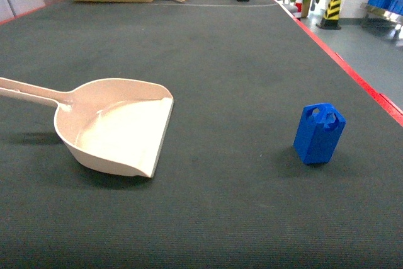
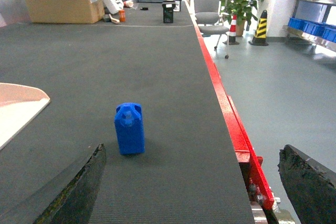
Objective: Place part in tray to right shelf
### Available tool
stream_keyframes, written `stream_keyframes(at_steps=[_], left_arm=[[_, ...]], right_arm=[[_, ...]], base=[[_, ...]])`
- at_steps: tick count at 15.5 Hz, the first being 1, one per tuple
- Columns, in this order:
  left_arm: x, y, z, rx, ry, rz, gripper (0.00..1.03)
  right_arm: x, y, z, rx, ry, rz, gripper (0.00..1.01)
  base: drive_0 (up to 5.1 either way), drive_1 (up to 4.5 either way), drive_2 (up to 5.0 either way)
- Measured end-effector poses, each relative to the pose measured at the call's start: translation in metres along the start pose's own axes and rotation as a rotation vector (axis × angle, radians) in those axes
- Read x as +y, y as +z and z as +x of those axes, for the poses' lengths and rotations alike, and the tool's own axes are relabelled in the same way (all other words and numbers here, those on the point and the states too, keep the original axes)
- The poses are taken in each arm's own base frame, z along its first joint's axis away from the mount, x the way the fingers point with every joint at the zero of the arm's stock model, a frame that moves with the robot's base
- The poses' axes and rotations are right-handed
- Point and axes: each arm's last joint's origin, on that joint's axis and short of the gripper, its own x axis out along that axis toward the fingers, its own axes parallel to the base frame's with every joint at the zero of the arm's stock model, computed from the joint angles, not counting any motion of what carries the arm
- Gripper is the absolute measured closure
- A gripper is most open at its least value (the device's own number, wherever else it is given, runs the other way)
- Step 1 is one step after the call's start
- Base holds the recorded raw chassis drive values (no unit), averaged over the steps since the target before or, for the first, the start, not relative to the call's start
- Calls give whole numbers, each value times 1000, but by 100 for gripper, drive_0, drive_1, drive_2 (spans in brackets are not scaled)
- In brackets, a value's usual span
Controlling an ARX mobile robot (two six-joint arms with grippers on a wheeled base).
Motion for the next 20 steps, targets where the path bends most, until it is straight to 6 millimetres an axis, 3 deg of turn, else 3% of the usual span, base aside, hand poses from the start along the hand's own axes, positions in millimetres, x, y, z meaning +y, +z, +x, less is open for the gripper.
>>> stream_keyframes(at_steps=[20], left_arm=[[0,0,0,0,0,0,5]], right_arm=[[0,0,0,0,0,0,3]], base=[[0,0,0]])
